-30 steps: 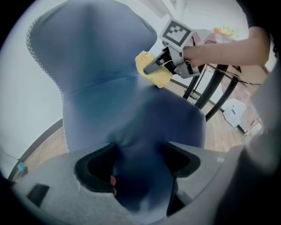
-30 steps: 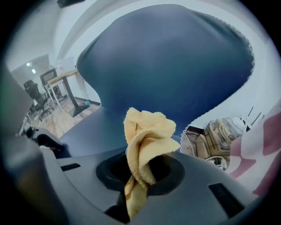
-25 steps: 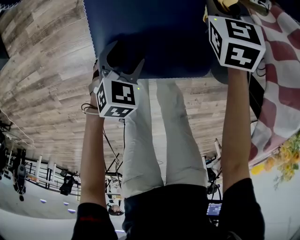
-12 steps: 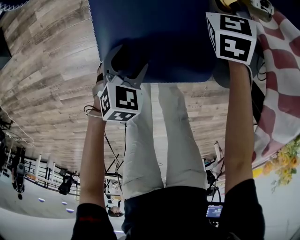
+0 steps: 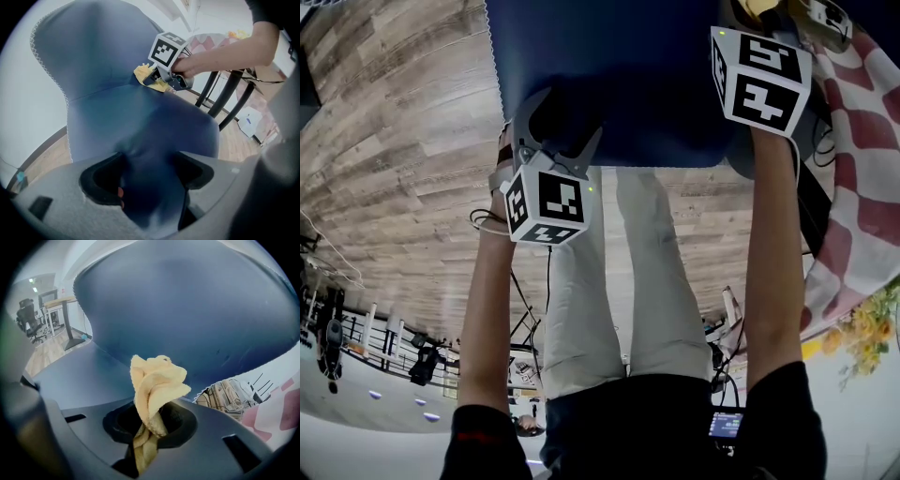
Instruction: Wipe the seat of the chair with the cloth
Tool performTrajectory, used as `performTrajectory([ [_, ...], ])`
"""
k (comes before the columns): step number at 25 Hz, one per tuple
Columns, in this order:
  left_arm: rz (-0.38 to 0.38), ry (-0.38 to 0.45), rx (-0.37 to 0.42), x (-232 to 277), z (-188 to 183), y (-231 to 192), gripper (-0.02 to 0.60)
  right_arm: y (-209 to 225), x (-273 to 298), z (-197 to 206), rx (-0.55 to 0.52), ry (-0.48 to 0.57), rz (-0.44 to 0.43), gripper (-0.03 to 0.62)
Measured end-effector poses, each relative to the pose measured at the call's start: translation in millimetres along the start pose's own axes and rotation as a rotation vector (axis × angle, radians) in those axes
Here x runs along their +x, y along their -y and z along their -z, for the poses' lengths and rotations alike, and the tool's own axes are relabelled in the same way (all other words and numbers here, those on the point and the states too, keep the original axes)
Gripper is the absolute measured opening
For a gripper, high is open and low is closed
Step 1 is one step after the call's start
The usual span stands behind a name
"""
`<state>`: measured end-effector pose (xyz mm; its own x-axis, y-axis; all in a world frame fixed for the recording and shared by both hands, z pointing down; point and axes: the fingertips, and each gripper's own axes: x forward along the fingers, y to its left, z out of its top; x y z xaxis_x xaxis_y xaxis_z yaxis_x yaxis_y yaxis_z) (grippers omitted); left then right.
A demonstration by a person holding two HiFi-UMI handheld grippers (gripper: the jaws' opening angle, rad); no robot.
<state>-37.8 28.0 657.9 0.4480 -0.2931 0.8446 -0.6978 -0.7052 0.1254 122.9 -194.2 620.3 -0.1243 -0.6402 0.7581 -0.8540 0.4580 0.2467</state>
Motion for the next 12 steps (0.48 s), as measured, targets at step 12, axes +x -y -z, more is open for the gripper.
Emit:
performTrajectory([
  [12, 0.009, 0.026, 0.000, -3, 0, 2, 0.348, -65, 1, -30, -0.047, 0.046, -0.123, 0.055],
])
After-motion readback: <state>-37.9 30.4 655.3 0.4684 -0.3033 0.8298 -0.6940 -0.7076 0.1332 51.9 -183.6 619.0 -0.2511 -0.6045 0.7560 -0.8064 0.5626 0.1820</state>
